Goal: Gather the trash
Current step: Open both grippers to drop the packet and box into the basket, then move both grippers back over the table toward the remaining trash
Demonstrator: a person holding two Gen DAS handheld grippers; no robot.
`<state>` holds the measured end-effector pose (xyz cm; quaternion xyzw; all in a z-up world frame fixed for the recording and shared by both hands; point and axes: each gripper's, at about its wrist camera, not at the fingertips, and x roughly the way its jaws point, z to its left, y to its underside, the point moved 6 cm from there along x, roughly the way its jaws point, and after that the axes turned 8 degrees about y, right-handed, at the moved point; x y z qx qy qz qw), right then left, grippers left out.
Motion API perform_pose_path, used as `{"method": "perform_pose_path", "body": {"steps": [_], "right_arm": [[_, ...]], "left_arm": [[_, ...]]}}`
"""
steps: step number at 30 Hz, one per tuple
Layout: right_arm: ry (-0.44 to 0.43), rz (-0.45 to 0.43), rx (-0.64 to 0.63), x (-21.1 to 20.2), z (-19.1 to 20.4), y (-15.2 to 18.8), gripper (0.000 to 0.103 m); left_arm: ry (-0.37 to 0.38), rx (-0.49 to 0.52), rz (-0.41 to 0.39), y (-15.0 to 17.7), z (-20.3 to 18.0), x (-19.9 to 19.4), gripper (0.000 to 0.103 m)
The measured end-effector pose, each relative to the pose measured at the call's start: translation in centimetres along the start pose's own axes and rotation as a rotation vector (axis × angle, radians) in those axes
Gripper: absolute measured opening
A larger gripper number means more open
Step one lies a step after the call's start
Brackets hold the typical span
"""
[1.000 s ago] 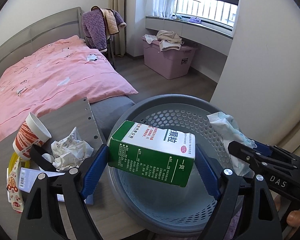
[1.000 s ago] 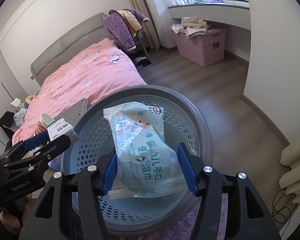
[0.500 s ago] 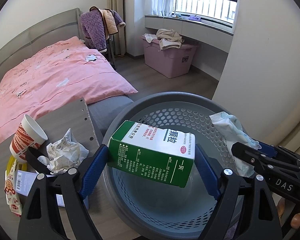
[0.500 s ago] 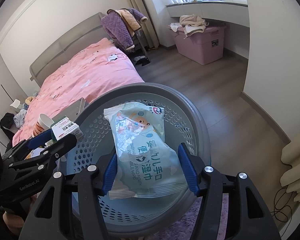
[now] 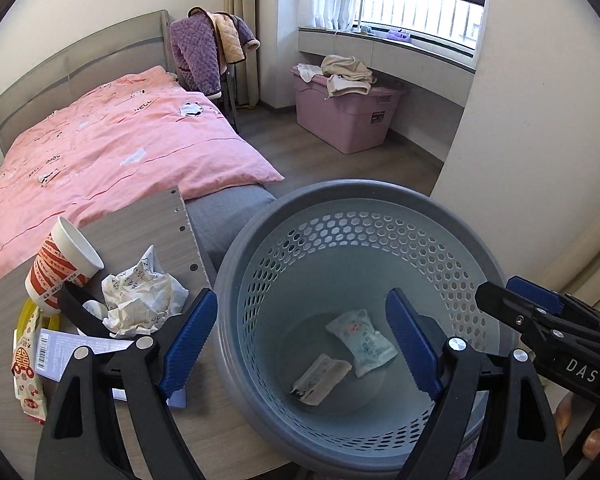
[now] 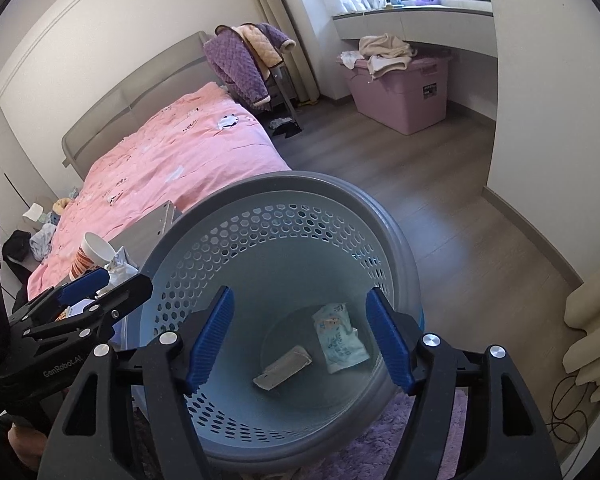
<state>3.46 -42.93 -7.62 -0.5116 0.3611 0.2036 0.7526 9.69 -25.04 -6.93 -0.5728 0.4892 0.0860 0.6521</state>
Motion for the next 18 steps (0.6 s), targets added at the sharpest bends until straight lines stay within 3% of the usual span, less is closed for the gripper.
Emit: {"method": "perform_pose_path", "body": {"steps": [18], "right_arm": [[-0.008, 0.022, -0.003, 0.33, 0.24, 0.32, 0.068]], "left_arm": [[-0.023, -0.019, 0.008, 0.68, 0.93, -0.26, 0.082]]}}
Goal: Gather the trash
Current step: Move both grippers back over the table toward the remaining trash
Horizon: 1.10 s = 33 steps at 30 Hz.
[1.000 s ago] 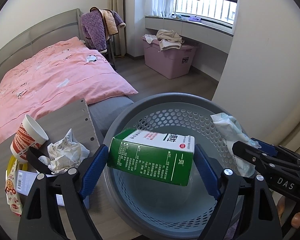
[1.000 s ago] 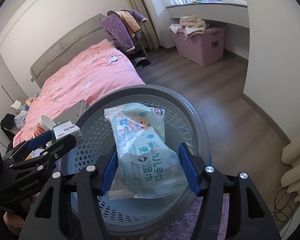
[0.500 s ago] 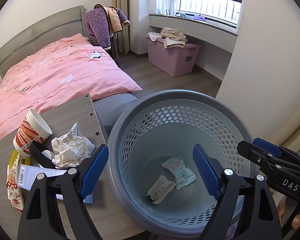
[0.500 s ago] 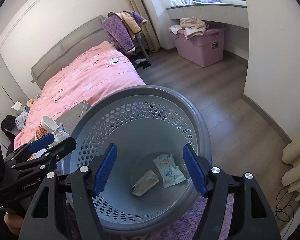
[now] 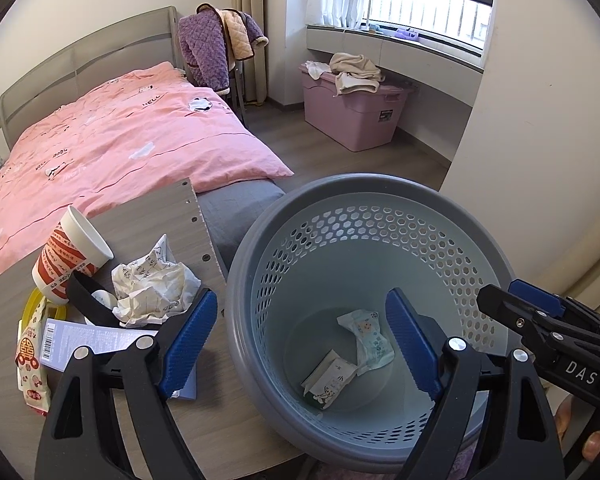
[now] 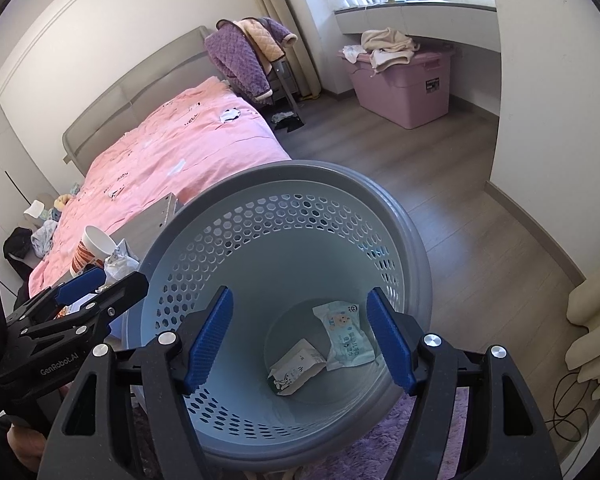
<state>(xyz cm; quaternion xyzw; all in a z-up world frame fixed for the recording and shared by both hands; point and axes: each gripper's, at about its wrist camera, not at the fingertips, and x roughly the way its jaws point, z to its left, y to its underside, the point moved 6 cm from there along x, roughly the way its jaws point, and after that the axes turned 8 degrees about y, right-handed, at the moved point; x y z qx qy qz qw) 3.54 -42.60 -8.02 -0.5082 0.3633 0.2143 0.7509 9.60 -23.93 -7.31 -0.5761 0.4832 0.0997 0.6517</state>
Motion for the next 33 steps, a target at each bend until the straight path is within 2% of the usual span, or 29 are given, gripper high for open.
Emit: {"method": "perform_pose_path", "body": {"steps": [8, 18, 33], "right_arm": [[-0.003, 0.005, -0.005, -0.2, 0.5, 0.2, 0.070], [-0.011, 0.007, -0.036, -0.7, 2.7, 0.9, 0.072], [-0.074, 0.001, -0.098, -1.7, 8.0, 2.5, 0.075]], "left_arm": [[-0.004, -0.013, -0.010, 0.2, 0.7, -0.7, 0.082], [-0.030, -0.056, -0.025, 1.3, 3.4, -2.4, 0.082], [-0.128, -0.157, -0.063, 3.6, 9.3, -6.6, 0.082]]}}
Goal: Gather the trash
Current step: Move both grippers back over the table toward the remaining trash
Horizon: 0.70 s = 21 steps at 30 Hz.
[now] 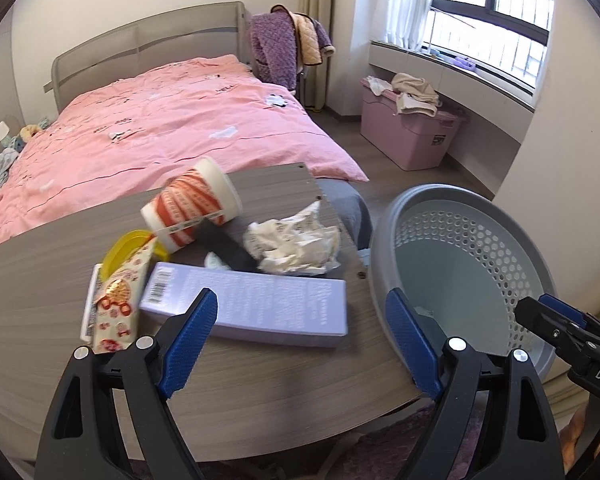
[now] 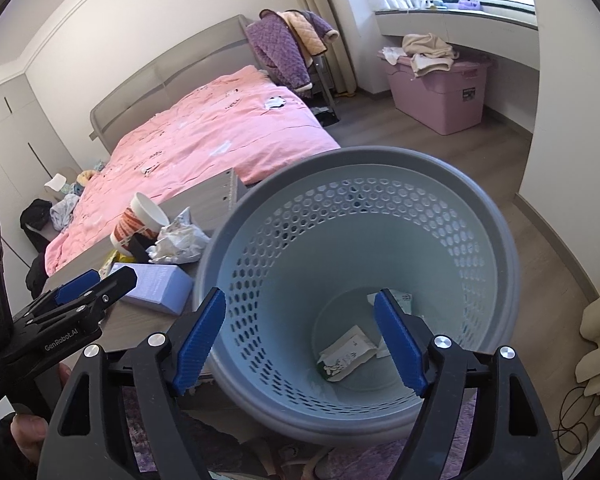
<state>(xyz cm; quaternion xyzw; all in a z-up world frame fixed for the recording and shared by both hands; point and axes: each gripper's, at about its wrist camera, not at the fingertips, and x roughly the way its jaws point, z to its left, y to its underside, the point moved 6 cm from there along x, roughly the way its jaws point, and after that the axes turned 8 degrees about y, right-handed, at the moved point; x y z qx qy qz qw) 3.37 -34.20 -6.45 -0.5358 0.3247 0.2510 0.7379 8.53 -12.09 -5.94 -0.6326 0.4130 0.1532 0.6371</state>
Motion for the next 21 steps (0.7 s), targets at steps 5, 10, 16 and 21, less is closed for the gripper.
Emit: {"method": "perform_pose_path", "body": {"steps": [5, 10, 16, 21], "right_arm": [[-0.022, 0.009, -0.027, 0.3, 1.7, 0.4, 0.078], [-0.039, 0.005, -0.077, 0.0, 4.4, 0.4, 0.078], [-0.059, 0.000, -0.106, -0.3, 6.6, 0.7, 0.078], [-0.076, 0.002, -0.134, -0.1, 8.3, 0.9, 0.078]], "left_arm": [[-0.035, -0.032, -0.028, 0.4, 2.3, -1.6, 0.082], [-0.055, -0.076, -0.043, 0.8, 4.6, -2.6, 0.082], [-0.074, -0.108, -0.050, 1.2, 6.9, -3.4, 0.082], [-0.089, -0.124, -0.054, 1.6, 8.3, -3.8, 0.082]]}}
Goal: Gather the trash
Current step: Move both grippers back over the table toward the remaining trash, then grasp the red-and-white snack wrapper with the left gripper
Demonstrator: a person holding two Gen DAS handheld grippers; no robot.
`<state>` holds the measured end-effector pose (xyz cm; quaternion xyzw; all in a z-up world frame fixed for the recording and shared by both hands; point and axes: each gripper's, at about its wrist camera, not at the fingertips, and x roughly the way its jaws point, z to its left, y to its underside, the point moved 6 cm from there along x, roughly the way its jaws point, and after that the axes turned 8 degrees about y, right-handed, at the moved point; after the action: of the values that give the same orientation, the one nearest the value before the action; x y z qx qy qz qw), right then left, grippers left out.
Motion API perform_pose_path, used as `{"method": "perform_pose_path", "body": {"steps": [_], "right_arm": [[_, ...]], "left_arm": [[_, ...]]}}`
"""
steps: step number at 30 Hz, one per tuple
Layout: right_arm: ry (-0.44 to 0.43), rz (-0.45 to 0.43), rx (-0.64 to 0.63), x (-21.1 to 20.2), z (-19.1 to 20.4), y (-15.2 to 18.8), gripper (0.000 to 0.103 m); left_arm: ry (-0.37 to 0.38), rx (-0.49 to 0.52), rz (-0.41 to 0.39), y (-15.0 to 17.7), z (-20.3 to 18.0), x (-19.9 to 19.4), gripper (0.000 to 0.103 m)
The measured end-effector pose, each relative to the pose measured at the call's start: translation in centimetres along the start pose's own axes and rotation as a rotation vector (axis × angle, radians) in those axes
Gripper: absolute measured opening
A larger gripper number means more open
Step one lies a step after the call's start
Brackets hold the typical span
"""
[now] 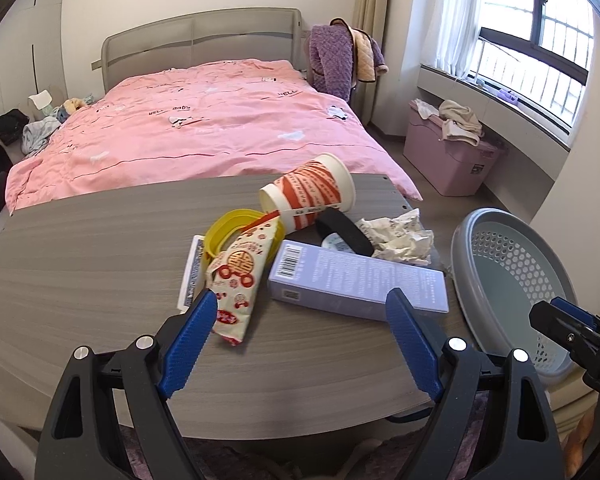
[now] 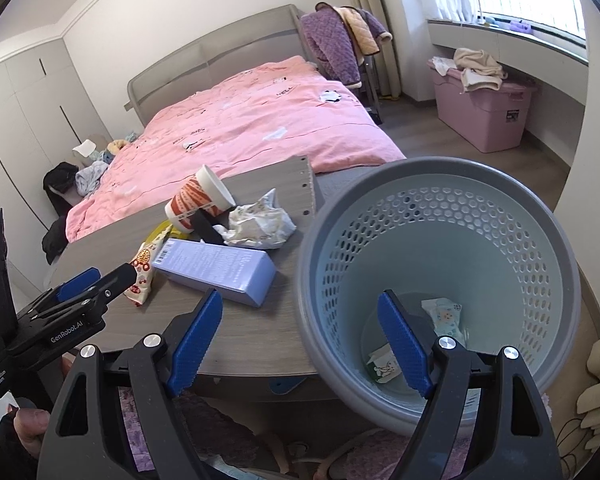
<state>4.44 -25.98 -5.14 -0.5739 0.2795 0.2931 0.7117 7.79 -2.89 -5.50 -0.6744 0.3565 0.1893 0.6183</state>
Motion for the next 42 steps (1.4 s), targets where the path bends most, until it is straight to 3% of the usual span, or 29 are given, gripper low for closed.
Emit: {"method": "perform_pose_path", "body": {"steps": [27, 42], "right_arm": [[-0.046, 0.059, -0.109, 3.8, 6.6, -0.6, 0.078], [-0.029, 0.087, -0.079, 5.1, 5.7, -0.7, 0.078]], "left_arm": [[-0.034, -0.105, 0.038, 0.4, 6.8, 1.7, 0.082], [-0.032, -0.093, 0.099, 0.7, 7.3, 5.2, 0.082]]}}
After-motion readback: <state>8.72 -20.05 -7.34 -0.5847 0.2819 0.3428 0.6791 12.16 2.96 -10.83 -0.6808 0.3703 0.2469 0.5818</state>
